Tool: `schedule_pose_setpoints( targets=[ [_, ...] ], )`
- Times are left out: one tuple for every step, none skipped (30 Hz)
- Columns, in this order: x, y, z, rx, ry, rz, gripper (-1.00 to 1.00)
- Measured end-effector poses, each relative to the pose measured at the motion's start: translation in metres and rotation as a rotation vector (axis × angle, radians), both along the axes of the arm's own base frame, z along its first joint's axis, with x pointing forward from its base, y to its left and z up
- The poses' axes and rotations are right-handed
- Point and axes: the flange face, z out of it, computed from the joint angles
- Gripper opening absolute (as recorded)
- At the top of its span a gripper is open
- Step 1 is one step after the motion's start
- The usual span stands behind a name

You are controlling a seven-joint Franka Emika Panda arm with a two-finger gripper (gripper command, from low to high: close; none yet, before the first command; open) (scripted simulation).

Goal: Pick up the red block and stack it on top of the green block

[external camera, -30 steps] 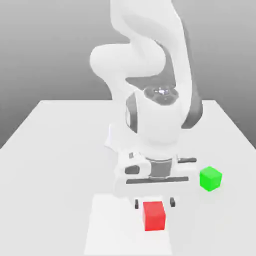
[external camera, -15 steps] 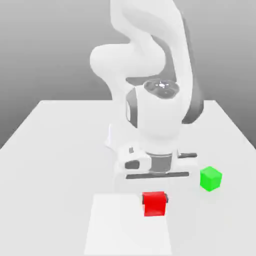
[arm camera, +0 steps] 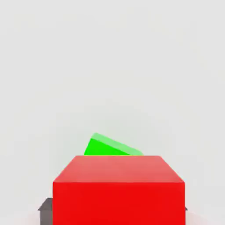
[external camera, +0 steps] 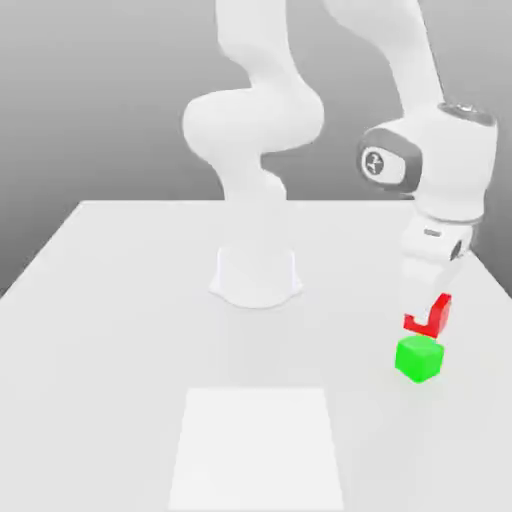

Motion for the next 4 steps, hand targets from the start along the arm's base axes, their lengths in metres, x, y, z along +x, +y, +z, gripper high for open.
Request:
schedule_pose_setpoints(
  targets=[
    [-0.0010,-0.0002,-0.0078,0.001,0.001,0.001,1.00],
    [-0.0009,-0.0002,-0.0078,0.001,0.001,0.001,1.00],
    [-0.0010,-0.0002,-0.0078,0.001,0.001,0.001,1.00],
    [-0.0010,-0.0002,-0.0078,0.001,0.001,0.001,1.00]
  ],
)
